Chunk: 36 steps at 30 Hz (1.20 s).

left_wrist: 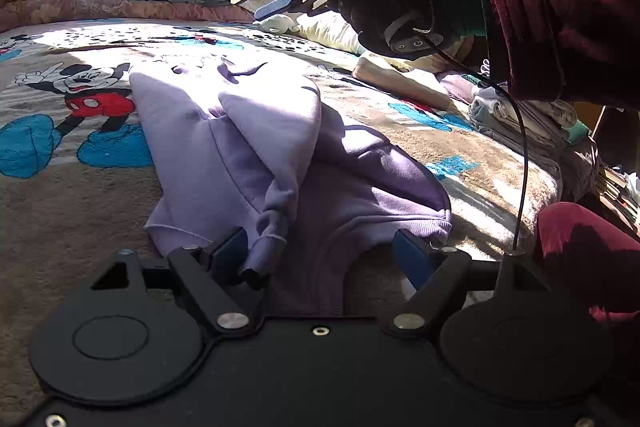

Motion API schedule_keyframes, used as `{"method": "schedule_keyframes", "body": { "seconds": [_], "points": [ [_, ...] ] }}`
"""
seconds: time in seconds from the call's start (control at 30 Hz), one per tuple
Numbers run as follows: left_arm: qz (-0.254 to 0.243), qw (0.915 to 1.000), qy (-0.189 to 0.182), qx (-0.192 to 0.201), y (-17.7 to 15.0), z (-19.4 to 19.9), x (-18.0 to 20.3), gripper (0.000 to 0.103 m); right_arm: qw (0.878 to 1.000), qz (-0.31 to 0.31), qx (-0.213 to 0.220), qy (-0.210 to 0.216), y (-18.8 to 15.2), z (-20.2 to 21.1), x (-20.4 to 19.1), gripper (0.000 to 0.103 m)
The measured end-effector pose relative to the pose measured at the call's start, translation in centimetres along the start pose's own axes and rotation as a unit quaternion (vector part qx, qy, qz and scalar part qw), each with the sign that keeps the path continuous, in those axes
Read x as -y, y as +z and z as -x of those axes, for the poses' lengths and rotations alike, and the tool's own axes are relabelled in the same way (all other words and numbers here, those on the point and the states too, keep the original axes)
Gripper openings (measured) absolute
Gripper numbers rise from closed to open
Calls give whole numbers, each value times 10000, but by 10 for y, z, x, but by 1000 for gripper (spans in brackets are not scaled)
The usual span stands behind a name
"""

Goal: Fold clothes

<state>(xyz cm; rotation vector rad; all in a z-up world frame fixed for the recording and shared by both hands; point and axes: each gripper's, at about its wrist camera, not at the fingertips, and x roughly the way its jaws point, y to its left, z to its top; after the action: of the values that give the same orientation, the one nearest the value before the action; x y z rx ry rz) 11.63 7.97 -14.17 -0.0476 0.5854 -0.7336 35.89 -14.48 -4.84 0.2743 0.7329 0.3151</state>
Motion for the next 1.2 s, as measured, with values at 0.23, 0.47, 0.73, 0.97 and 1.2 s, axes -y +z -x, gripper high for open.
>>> {"method": "schedule_keyframes", "body": {
  "seconds": [0.23, 0.47, 0.73, 0.97, 1.2],
  "points": [
    [-34, 10000, 2, -33, 1, -2, 0, 80, 9938, 611, -780, -508, -17, -50, -32, 52],
    [-79, 10000, -3, -60, 2, -1, 0, 80, 9948, 316, -700, -676, -21, -62, -25, 12],
    [-97, 9999, -11, -119, 4, -1, 0, 80, 9984, -285, -246, -419, -14, -37, -12, 2],
    [-74, 9999, -26, -128, 4, 0, -1, 80, 9933, -455, -720, -776, -10, -51, -9, 37],
    [-81, 9999, -40, -133, 4, 0, -1, 80, 9894, 103, -916, -1125, -17, -74, -35, 49]
  ]
}}
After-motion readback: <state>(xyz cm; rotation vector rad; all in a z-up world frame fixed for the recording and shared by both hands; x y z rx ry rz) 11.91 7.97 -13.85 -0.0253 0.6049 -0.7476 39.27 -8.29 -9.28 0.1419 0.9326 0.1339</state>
